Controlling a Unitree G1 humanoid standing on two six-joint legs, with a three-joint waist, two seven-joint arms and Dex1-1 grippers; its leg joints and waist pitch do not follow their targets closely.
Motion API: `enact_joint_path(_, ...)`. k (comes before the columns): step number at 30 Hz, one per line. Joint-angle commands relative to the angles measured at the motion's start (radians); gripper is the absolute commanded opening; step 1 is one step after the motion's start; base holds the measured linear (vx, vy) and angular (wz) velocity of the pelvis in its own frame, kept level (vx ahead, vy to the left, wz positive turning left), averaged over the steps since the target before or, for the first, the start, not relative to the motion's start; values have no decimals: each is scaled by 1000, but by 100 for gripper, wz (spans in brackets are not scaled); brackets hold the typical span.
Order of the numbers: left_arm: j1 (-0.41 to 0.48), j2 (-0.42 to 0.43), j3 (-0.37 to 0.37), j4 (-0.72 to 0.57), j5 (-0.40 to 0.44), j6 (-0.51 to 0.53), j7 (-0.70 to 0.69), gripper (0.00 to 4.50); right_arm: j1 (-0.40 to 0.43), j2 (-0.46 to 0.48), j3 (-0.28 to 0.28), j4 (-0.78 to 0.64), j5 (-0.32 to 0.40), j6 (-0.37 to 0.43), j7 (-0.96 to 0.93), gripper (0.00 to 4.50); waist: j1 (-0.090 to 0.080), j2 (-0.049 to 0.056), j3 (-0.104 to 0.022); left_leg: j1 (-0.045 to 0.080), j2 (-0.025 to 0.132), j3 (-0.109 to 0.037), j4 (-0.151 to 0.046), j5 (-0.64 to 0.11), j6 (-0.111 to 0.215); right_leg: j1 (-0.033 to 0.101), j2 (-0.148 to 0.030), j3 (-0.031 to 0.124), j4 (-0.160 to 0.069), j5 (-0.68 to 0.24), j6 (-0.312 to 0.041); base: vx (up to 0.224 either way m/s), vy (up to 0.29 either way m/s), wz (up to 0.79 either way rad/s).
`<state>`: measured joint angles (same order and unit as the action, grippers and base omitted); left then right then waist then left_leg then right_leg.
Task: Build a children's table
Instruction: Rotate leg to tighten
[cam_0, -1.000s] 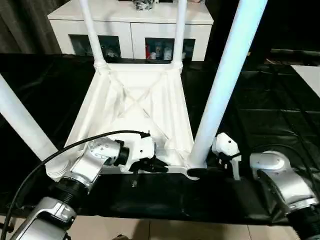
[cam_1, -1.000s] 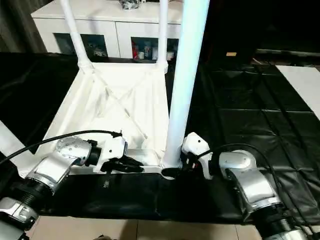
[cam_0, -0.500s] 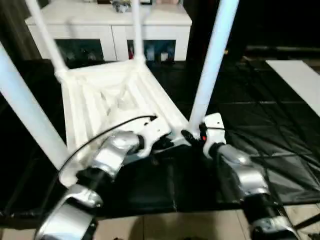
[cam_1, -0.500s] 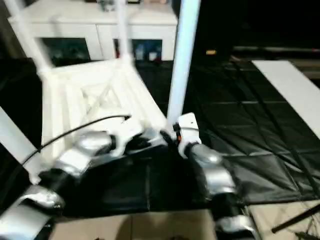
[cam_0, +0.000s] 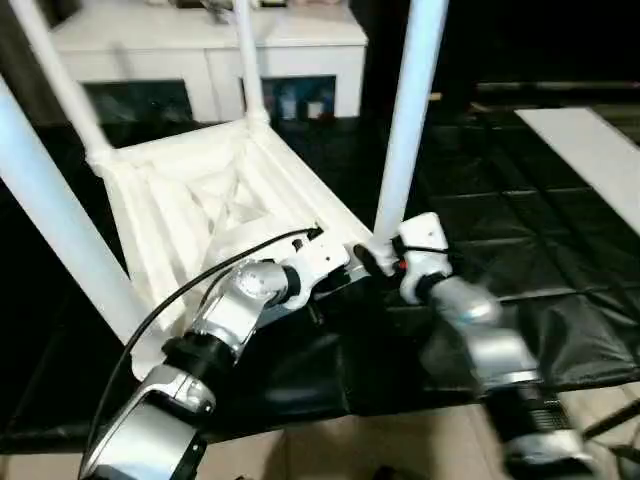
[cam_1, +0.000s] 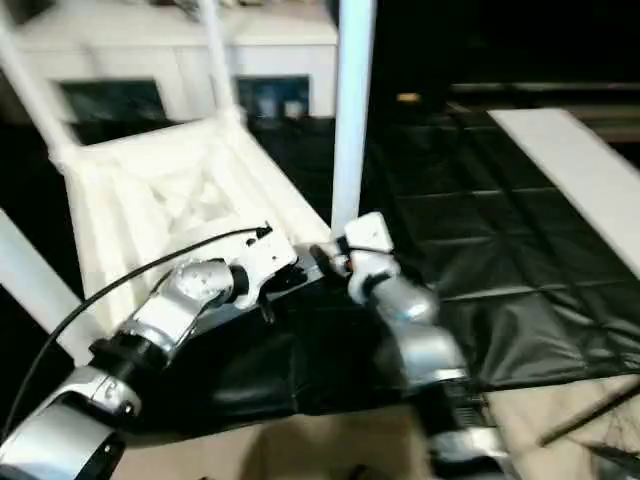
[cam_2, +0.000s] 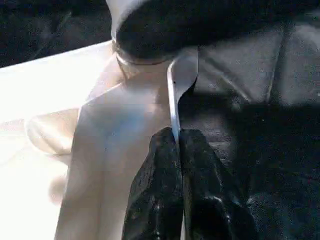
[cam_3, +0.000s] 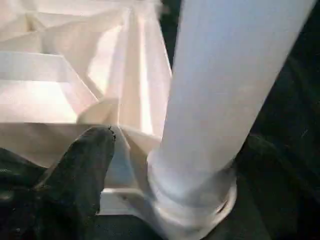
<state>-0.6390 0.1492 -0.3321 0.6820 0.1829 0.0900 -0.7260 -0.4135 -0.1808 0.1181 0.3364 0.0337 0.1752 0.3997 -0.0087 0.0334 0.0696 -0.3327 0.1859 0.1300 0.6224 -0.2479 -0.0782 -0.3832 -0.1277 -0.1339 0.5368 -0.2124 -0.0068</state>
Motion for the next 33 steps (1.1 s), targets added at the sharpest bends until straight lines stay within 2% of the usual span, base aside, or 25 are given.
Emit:
enact_joint_path(1, 35, 14, -62, 21, 33, -3, -55, 0, 13, -44, 39, -81, 24, 14, 125, 411, -7, -7, -47, -7, 34, -6, -127, -462, 22, 47, -20, 37, -49, -274, -126, 0, 0, 0)
enact_joint_path(2, 43, 27, -61, 14, 33, -6, -61, 0, 33, -93, 50, -108, 27, 8, 187, 411, -7, -12, -47, 7, 22, 7, -118, -458, 35, 31, -25, 45, -64, -403, -112, 0, 0, 0)
enact_joint_path(3, 55, 48, -65, 2, 28, -35, -90, 0, 67, -160, 57, -150, 53, 0, 288, 411, -3, -17, -50, 12, 22, 8, -114, -441, 39, 31, -27, 48, -68, -432, -108, 58, -7, 13)
enact_joint_path(4, 55, 48, -65, 2, 28, -35, -90, 0, 67, -160, 57, -150, 53, 0, 288, 411, 4, -19, -56, 6, 26, 11, -115, -382, 59, 37, -31, 61, -63, -407, -118, 63, -19, 12)
enact_joint_path(5, 64, 64, -63, -10, 25, -40, -104, 0, 94, -212, 57, -180, 73, -16, 363, 411, 8, -21, -61, -2, 29, 16, -116, -317, 75, 38, -30, 69, -51, -341, -144, 63, -19, 12)
enact_joint_path(6, 74, 84, -67, -26, 11, -77, -152, 0, 115, -249, 42, -204, 107, -3, 420, 411, 15, -22, -64, -3, 32, 21, -114, -265, 92, 39, -28, 77, -44, -271, -173, 55, -31, 11)
enact_joint_path(7, 83, 101, -68, -41, 2, -89, -181, 0, 131, -276, 30, -222, 129, 5, 458, 411, 16, -29, -64, -5, 34, 23, -115, -252, 101, 39, -25, 79, -42, -261, -180, 59, -37, 10)
enact_joint_path(9, 89, 110, -69, -51, -3, -92, -197, 0, 138, -289, 22, -230, 139, 11, 475, 411, 14, -31, -63, -8, 33, 27, -113, -255, 108, 35, -25, 83, -39, -292, -193, 58, -39, 8)
enact_joint_path(10, 101, 134, -86, -70, -21, -156, -270, 0, 148, -310, 18, -244, 160, 28, 507, 411, 17, -35, -64, -6, 31, 28, -111, -252, 108, 31, -25, 85, -40, -317, -193, 57, -46, 7)
enact_joint_path(11, 111, 155, -97, -90, -30, -175, -315, 0, 155, -328, 21, -250, 167, 31, 532, 411, 18, -36, -70, -9, 32, 29, -108, -221, 107, 33, -27, 88, -32, -302, -197, 57, -46, 7)
enact_joint_path(12, 119, 171, -105, -106, -39, -196, -358, 0, 159, -341, 22, -255, 172, 37, 551, 411, 21, -36, -73, -9, 33, 29, -106, -195, 109, 34, -27, 90, -28, -276, -203, 57, -53, 10)
enact_joint_path(13, 130, 188, -108, -132, -66, -209, -421, 0, 163, -355, 27, -255, 175, 38, 575, 411, 28, -33, -74, -5, 34, 36, -101, -155, 121, 21, -22, 96, -20, -226, -225, 0, 0, 0)
enact_joint_path(14, 134, 191, -106, -144, -80, -202, -441, 0, 164, -359, 31, -254, 175, 37, 584, 411, 28, -33, -76, -3, 35, 40, -98, -144, 122, 20, -21, 97, -17, -206, -236, 66, -62, 14)
enact_joint_path(15, 142, 199, -101, -172, -112, -192, -484, 0, 165, -364, 39, -251, 172, 30, 597, 411, 34, -33, -80, -2, 39, 47, -95, -114, 122, 18, -18, 100, -6, -153, -262, 74, -53, 13)
enact_joint_path(16, 148, 208, -98, -203, -139, -173, -519, 0, 166, -368, 49, -243, 172, 26, 612, 411, 37, -38, -81, -8, 38, 48, -92, -87, 125, 21, -15, 102, 1, -114, -271, 103, -71, 15)
enact_joint_path(17, 149, 212, -99, -210, -143, -170, -525, 0, 166, -369, 54, -240, 170, 21, 619, 411, 44, -38, -85, -9, 38, 49, -89, -58, 127, 23, -15, 103, 11, -70, -282, 66, -39, 6)
enact_joint_path(18, 149, 220, -104, -216, -143, -171, -538, 0, 167, -374, 66, -234, 160, 9, 631, 411, 55, -32, -88, -5, 38, 52, -85, -16, 147, 18, -13, 105, 21, 5, -301, 66, -30, 3)
enact_joint_path(19, 149, 225, -106, -217, -143, -171, -544, 0, 168, -378, 75, -231, 152, 3, 641, 411, 59, -34, -90, -11, 35, 55, -78, 28, 161, 22, -8, 106, 31, 72, -311, 74, -12, 3)
enact_joint_path(20, 150, 227, -106, -215, -142, -175, -547, 0, 168, -380, 82, -227, 144, -3, 646, 411, 66, -36, -93, -8, 33, 57, -73, 58, 174, 21, -6, 107, 37, 122, -317, 74, -12, 3)
enact_joint_path(21, 150, 228, -106, -214, -142, -177, -548, 0, 168, -382, 87, -224, 138, -5, 650, 411, 67, -38, -91, -10, 33, 58, -73, 63, 179, 20, -5, 107, 38, 131, -319, 0, 0, 0)
enact_joint_path(22, 151, 230, -105, -213, -143, -182, -551, 0, 168, -385, 90, -223, 137, -6, 653, 411, 70, -37, -87, -11, 33, 58, -75, 37, 179, 21, -6, 108, 34, 97, -315, 0, 0, 0)
enact_joint_path(24, 152, 232, -105, -210, -143, -188, -555, 0, 169, -390, 95, -222, 142, -8, 667, 411, 70, -38, -84, -17, 37, 55, -82, -22, 144, 29, -9, 106, 24, -17, -280, 0, 0, 0)
enact_joint_path(28, 154, 238, -103, -219, -146, -183, -569, 0, 168, -393, 97, -213, 142, -6, 683, 395, 65, -38, -78, -15, 38, 53, -91, -106, 84, 28, -8, 107, 11, -143, -235, 0, 0, 0)
enact_joint_path(31, 153, 239, -101, -223, -149, -177, -575, 0, 164, -391, 97, -203, 143, -9, 687, 366, 63, -41, -79, -15, 36, 52, -92, -104, 69, 29, -7, 108, 10, -146, -222, 0, 0, 0)
enact_joint_path(33, 152, 239, -102, -220, -149, -177, -574, 0, 160, -389, 95, -196, 146, -6, 691, 356, 64, -39, -80, -15, 36, 52, -90, -85, 72, 28, -6, 108, 13, -115, -228, 0, 0, 0)
